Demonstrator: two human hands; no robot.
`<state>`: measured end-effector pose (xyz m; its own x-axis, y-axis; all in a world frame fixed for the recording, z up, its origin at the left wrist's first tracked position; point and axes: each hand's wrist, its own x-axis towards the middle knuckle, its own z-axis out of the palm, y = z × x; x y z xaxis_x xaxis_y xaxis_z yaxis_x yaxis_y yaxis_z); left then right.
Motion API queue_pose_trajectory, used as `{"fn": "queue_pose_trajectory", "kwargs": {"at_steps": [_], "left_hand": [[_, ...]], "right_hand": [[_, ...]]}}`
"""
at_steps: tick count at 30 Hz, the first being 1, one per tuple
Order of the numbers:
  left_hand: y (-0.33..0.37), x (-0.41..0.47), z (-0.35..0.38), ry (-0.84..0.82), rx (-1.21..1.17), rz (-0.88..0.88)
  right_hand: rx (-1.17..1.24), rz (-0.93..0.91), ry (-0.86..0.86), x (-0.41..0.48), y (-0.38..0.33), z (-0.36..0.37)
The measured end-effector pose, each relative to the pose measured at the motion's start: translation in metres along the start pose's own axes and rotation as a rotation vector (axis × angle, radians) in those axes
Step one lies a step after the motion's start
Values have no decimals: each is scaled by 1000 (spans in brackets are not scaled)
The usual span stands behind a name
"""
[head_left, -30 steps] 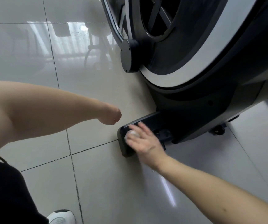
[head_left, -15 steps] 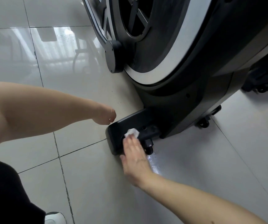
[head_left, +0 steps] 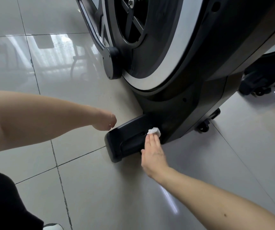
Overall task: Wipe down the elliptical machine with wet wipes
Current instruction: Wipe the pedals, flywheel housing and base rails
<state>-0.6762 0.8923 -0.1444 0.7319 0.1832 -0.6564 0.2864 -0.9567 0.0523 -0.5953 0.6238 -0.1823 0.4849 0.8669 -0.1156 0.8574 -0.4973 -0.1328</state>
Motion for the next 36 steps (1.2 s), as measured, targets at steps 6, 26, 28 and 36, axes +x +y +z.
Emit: {"fn": "queue_pose_trajectory", "kwargs": {"at_steps": [6,26,28,36], "left_hand": [[0,1,-2,11,9,-7],[50,-6,-26,247,69,28],[59,-5,-27,244,70,58],[78,-6,-22,196,108,122]], "right_hand": [[92,114,-59,13,-14,-6],[-281,-207,-100,31,23,-75],[-360,-356,73,31,29,-87],[-696,-333,259,50,30,-140]]}}
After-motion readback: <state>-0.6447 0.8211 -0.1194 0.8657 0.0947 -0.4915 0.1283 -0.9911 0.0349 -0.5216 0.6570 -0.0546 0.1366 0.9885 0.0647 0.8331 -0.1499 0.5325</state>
